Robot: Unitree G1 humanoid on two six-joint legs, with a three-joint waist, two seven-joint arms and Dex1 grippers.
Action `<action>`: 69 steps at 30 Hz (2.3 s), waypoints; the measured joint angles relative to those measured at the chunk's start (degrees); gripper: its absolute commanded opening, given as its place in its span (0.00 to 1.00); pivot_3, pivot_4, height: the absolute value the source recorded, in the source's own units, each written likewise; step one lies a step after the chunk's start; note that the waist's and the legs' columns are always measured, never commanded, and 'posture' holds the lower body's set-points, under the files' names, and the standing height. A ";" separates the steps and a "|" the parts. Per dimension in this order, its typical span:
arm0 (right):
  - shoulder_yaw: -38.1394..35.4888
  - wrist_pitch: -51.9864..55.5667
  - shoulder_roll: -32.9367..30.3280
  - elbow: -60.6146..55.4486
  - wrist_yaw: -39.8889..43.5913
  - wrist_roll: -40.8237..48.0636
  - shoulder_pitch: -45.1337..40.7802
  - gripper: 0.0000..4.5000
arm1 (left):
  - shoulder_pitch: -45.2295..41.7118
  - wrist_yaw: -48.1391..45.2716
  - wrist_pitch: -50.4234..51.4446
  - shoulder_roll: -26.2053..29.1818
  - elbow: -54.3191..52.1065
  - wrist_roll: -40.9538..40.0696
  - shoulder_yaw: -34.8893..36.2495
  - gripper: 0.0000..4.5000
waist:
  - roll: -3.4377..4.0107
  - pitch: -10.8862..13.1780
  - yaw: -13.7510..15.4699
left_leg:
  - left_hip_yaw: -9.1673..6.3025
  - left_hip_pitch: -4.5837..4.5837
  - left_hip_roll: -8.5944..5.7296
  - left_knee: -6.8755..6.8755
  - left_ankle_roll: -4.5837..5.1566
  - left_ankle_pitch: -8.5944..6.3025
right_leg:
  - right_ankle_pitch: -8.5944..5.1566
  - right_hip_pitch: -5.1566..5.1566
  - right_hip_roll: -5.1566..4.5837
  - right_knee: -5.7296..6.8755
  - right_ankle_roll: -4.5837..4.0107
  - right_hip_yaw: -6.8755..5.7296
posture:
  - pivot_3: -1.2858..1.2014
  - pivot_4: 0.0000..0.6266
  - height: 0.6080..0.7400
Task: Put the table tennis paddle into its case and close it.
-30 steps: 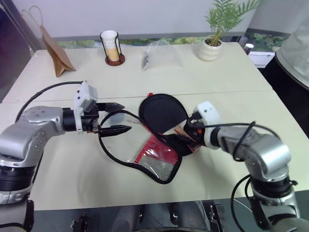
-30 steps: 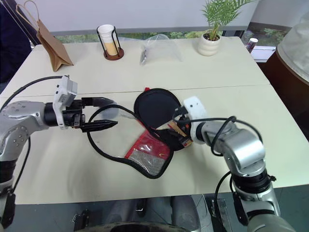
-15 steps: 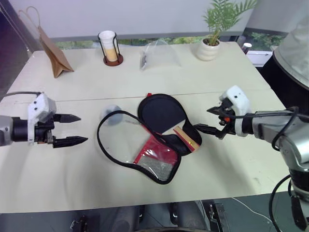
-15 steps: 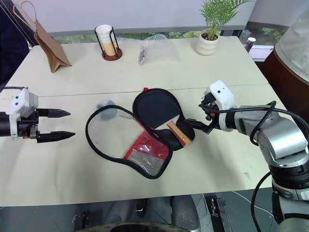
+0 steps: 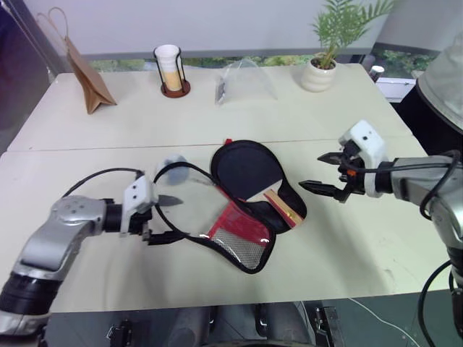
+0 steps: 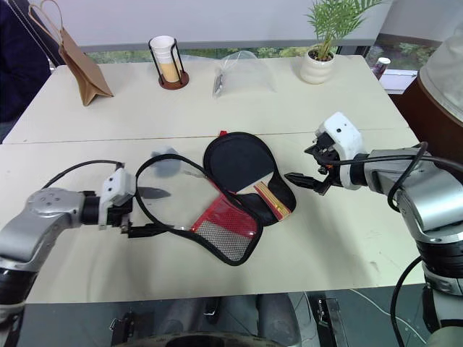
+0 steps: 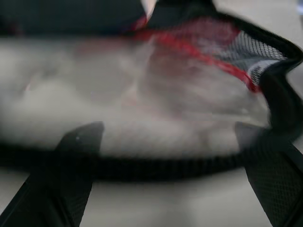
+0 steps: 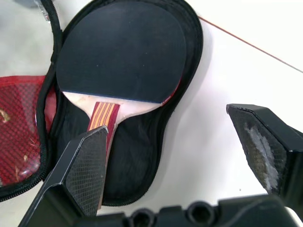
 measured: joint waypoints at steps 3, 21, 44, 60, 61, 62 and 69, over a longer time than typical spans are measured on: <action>-1.14 0.27 -0.31 -0.11 -0.15 0.12 0.24 0.98 | -6.59 0.26 -0.03 -4.17 2.99 0.19 -2.49 1.00 | 0.00 0.00 0.11 | 0.01 0.00 -0.02 0.04 0.01 0.01 | 0.01 0.04 0.02 0.01 0.03 -0.03 | 0.52 0.24 0.95; -9.74 0.51 -3.18 -0.98 -1.25 0.16 8.42 0.98 | -42.65 11.10 -30.01 -38.48 67.12 21.93 -15.01 1.00 | -0.07 0.02 1.33 | 0.09 -0.23 -0.01 0.94 0.65 -0.37 | 0.27 0.22 0.21 0.06 0.57 -0.09 | 0.52 0.24 0.95; 9.01 -2.75 6.78 28.43 11.91 -0.56 -8.55 0.98 | -29.40 3.56 -10.00 -20.45 25.87 10.72 -2.69 1.00 | -0.01 0.00 -0.21 | 0.03 -0.39 -0.10 1.00 0.59 -0.33 | 0.31 0.06 0.23 0.13 0.57 -0.07 | 0.52 0.24 0.95; 14.30 -7.51 10.75 39.56 20.12 -6.13 -12.32 0.58 | -20.89 8.62 -3.52 -12.38 10.71 7.31 1.48 1.00 | -0.01 -0.02 -0.25 | 0.01 -0.37 -0.08 0.99 0.50 -0.30 | 0.32 0.06 0.25 0.16 0.56 -0.07 | 0.52 0.24 0.95; 14.46 -7.12 11.19 39.62 20.55 -6.12 -12.26 0.46 | -20.72 8.91 -3.31 -12.17 10.54 7.29 1.59 1.00 | -0.01 -0.02 -0.28 | 0.01 -0.36 -0.08 0.99 0.50 -0.30 | 0.32 0.05 0.25 0.17 0.56 -0.07 | 0.52 0.24 0.95; 14.55 -6.89 11.40 39.61 20.92 -6.07 -12.05 0.33 | -20.54 9.10 -3.02 -12.02 10.30 7.28 1.64 1.00 | -0.01 -0.02 -0.26 | 0.01 -0.36 -0.08 0.98 0.50 -0.30 | 0.32 0.05 0.26 0.18 0.56 -0.07 | 0.52 0.24 0.95; 13.64 -3.23 11.54 35.85 20.88 -5.48 -9.52 0.01 | -20.27 10.19 -2.73 -10.66 9.82 6.27 2.81 1.00 | -0.01 -0.03 0.02 | 0.00 -0.36 -0.09 0.99 0.49 -0.30 | 0.32 0.08 0.24 0.17 0.56 -0.07 | 0.52 0.24 0.95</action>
